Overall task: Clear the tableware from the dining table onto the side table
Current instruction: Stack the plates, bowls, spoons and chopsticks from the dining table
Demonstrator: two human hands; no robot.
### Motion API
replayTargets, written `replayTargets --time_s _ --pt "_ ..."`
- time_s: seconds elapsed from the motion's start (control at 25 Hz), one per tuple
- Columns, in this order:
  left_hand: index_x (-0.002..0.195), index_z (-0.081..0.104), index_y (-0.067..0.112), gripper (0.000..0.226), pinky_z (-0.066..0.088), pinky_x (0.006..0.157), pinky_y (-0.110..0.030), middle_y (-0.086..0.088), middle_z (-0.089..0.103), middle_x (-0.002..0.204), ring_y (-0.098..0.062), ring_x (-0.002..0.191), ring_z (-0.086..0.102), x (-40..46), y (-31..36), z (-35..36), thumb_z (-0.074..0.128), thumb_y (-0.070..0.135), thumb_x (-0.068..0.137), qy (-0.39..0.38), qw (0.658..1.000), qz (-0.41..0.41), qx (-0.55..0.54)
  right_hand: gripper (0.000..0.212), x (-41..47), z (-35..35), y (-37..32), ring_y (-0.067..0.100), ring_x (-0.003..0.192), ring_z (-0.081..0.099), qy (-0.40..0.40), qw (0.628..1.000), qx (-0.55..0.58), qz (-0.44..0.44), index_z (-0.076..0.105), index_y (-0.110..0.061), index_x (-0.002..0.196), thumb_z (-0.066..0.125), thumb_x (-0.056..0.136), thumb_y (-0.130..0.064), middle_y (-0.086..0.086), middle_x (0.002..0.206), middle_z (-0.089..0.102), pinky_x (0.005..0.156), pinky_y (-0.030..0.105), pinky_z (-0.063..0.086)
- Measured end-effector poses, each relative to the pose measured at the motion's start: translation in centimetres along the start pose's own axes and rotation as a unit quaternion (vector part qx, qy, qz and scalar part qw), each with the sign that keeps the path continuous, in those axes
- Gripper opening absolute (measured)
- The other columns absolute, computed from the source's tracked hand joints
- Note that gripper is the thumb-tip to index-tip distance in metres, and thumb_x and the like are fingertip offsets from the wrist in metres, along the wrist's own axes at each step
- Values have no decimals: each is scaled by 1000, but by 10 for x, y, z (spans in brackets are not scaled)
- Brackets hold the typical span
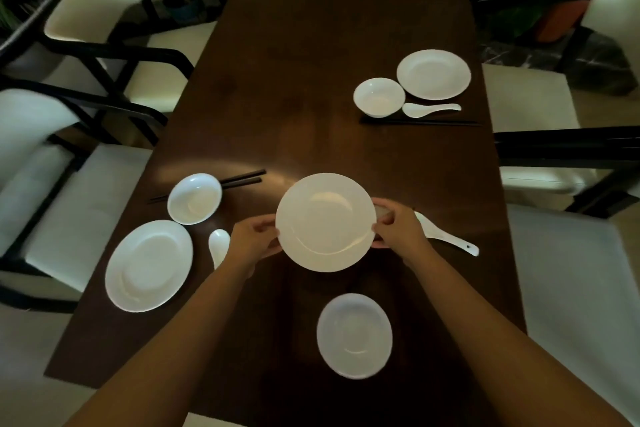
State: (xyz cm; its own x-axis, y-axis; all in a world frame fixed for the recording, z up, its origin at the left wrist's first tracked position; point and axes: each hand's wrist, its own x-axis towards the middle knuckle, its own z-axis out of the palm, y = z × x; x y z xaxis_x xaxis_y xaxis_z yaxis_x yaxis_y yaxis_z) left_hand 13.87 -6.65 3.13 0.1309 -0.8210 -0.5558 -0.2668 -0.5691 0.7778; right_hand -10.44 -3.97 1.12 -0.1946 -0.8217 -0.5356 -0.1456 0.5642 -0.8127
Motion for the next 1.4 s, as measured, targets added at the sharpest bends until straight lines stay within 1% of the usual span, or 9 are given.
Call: replayTargets --time_s 0.08,0.28,0.48,0.68,0.88,1.0,1.12,1.28,1.4 --pt "110 62 8 26 54 76 -36 -10 64 106 -28 96 63 15 -5 -16 56 -1 86 4 1000 -23 -9 48 12 22 -7 21 91 58 -7 1000 7 7 55 -21 125 59 84 4 6 98 59 57 25 56" --pt "113 62 7 29 54 75 -35 -13 64 108 -28 94 62 43 -23 -35 56 -3 86 -6 998 -53 -16 47 33 57 -4 14 79 59 -7 999 -8 33 56 -19 124 59 83 4 -2 90 60 52 19 54" --pt "115 62 7 31 55 72 -32 -13 66 103 -28 96 63 55 -42 -42 56 -3 86 -14 998 -51 -14 45 34 71 12 20 91 60 2 998 -60 20 55 -24 124 61 84 -3 4 101 62 59 22 56" --pt "121 58 7 35 56 75 -33 -11 65 105 -24 95 62 55 -48 -43 57 2 87 -12 999 -51 10 44 30 74 9 15 85 59 23 995 -89 27 54 -21 126 62 85 -7 3 99 62 57 19 54" --pt "124 56 10 34 52 89 -38 -5 68 95 -17 85 66 38 -35 -75 54 16 90 -30 985 70 157 31 8 82 -14 14 84 54 132 959 -250 -31 58 -12 115 62 85 -14 9 105 65 79 27 44" --pt "123 57 20 34 43 93 -25 0 65 115 -11 100 60 15 -45 -122 56 25 89 12 959 177 219 36 -14 125 -44 21 102 56 90 945 -280 -141 56 -16 120 62 84 -18 9 116 62 92 33 44" --pt "124 56 24 43 43 93 -33 0 62 122 -15 109 57 -3 -69 -186 65 31 83 58 905 260 333 47 -42 196 -64 27 119 48 11 883 -367 -293 52 -18 127 65 82 -21 9 129 54 96 38 43" --pt "118 62 14 58 48 90 -48 -14 65 116 -32 104 62 -11 -114 -260 82 26 65 44 799 325 503 58 -60 280 -52 30 133 37 -136 747 -499 -417 42 -18 137 65 83 -19 14 144 41 104 42 38" --pt "129 52 15 64 44 98 -48 -16 55 131 -33 118 54 -1 -139 -291 75 33 73 54 814 265 515 64 -56 314 -34 25 144 15 -162 722 -542 -399 24 -26 144 57 89 -25 6 157 17 113 38 23"
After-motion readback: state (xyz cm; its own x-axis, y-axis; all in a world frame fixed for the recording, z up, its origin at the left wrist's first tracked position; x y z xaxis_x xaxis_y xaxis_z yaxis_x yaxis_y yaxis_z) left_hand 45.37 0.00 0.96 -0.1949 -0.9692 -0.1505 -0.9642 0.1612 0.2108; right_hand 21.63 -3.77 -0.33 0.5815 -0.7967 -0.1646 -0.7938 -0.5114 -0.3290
